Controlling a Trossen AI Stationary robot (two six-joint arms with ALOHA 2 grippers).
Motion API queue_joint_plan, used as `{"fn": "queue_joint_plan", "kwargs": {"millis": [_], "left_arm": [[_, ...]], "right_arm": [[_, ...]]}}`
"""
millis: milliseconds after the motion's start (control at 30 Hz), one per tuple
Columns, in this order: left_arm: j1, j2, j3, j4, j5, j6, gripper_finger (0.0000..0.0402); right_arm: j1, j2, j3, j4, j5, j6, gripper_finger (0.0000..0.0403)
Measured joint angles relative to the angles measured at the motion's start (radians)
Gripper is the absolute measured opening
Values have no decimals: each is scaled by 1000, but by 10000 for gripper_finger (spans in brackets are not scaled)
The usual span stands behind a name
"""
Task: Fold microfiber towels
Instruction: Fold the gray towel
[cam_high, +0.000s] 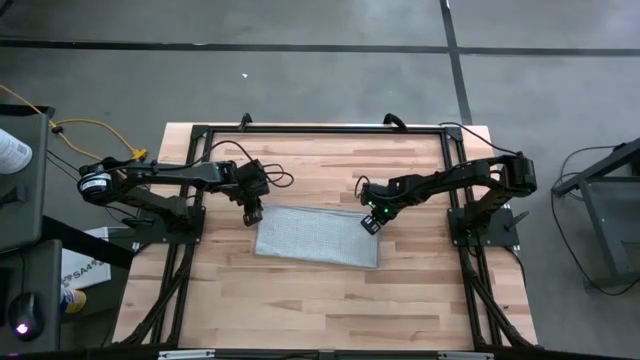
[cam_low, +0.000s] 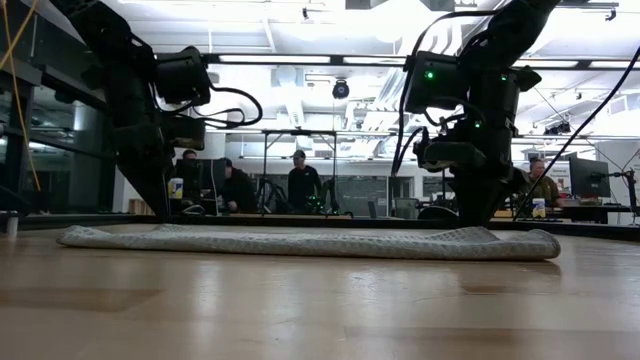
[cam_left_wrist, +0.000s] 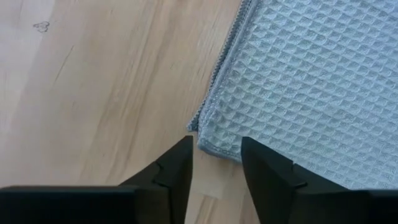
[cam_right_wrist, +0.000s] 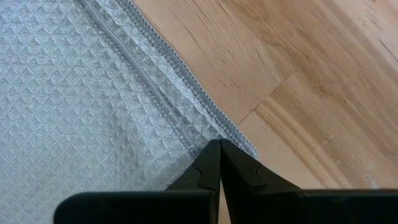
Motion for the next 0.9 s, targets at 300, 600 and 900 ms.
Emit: {"fn": "queue_joint_plan", "kwargs": {"millis": [300,600,900], "left_arm": [[1,0,0,9,-1,0,155],[2,0,0,10,-5,0,155],[2,0,0,8,-8,0,155]], "right_arm": [[0,0,0,15,40,-10,2],[6,2,-2,78,20,-56,2],[8,2,-2,90,51,-66,3]]}}
